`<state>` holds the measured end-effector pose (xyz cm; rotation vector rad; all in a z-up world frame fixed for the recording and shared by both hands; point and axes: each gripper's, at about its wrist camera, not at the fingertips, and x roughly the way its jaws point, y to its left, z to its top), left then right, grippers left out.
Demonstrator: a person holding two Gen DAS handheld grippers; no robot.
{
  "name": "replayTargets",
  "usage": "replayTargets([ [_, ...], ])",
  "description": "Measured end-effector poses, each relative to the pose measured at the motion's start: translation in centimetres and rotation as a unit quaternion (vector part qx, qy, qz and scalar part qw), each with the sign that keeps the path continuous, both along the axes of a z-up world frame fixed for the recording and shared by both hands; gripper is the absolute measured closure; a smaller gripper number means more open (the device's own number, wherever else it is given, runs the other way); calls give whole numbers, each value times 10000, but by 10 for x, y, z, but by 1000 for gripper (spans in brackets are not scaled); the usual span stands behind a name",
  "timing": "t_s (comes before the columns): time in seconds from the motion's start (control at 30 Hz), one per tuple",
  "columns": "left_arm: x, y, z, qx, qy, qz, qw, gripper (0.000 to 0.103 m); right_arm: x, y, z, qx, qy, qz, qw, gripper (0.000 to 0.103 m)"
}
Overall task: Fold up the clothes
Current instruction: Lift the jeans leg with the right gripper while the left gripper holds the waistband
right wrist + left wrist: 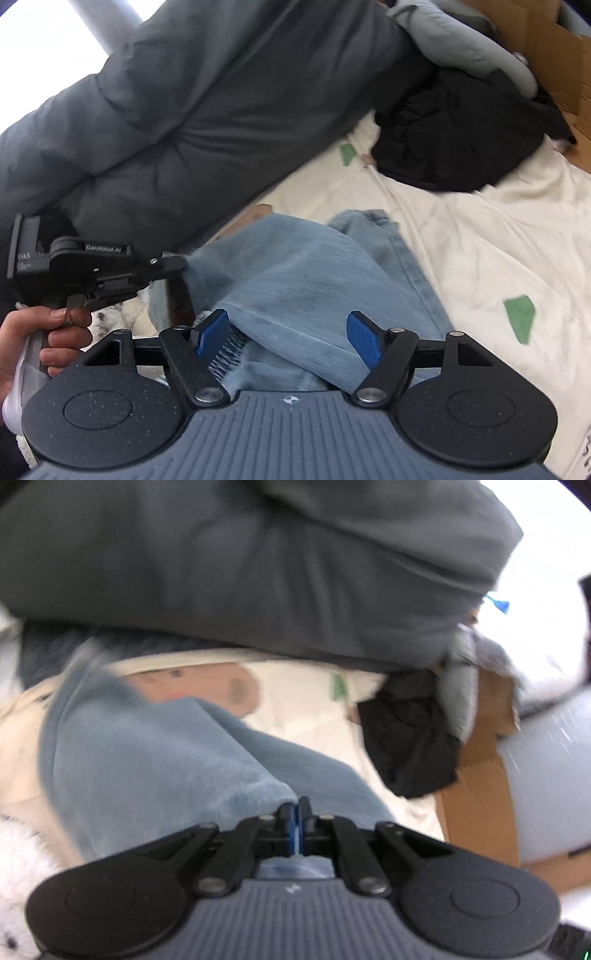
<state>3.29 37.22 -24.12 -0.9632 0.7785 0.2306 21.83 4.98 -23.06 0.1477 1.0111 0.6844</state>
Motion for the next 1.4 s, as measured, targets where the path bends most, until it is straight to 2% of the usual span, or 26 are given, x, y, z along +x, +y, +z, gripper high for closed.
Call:
replayTargets([
  [0.27,18,-32,26,-98,-410,-640,9971,102,4,37,7,149,-186,333,9992,27],
  [0.3,19,-35,28,-108,-463,-703,9964,102,4,42,6,152,-190,356,9991,28],
  [0.37,21,-42,34,-131,-561,-839,9948,102,5,51,6,177,-176,421,9988,37],
  [0.43,21,-48,39,-155,-624,-957,9933,102,5,59,6,207,-174,471,9985,38],
  [0.7,22,-64,53,-269,-889,-1296,9872,102,10,62,3,547,-243,227,9979,38],
  [0.73,22,-66,54,-265,-921,-1337,9864,102,11,61,2,587,-247,191,9978,45],
  [0.77,23,-67,55,-288,-931,-1369,9858,102,12,61,1,627,-250,154,9976,57],
  [0.83,24,-69,56,-322,-964,-1394,9850,102,12,60,-1,723,-252,118,9970,75],
  [0.87,25,-70,58,-289,-967,-1407,9849,102,12,59,-2,748,-255,96,9968,89],
  [0.9,25,-70,58,-283,-966,-1434,9845,102,13,58,-2,728,-265,54,9970,93],
  [1.0,25,-71,60,-267,-962,-1513,9834,101,14,56,-4,652,-292,-77,9974,97],
  [1.03,25,-71,61,-242,-978,-1537,9830,99,14,53,-5,588,-294,-133,9977,97],
  [1.07,22,-70,63,-155,-1052,-1552,9821,87,15,50,-5,554,-272,-211,9979,98],
  [1.1,19,-70,66,-70,-1107,-1558,9815,71,17,43,-6,570,-210,-326,9976,98],
  [1.13,16,-69,66,1,-1096,-1524,9822,64,19,37,-6,576,-165,-441,9972,98],
  [1.17,13,-66,65,22,-1060,-1447,9838,61,20,30,-4,546,-175,-536,9969,98],
  [1.33,3,-53,52,-15,-820,-1121,9903,61,22,-3,6,156,-349,-733,9966,98],
  [1.37,1,-50,49,-5,-772,-1059,9914,57,22,-11,8,71,-373,-743,9965,98],
  [1.4,0,-48,47,18,-718,-1006,9923,48,22,-19,11,-4,-383,-753,9964,98],
])
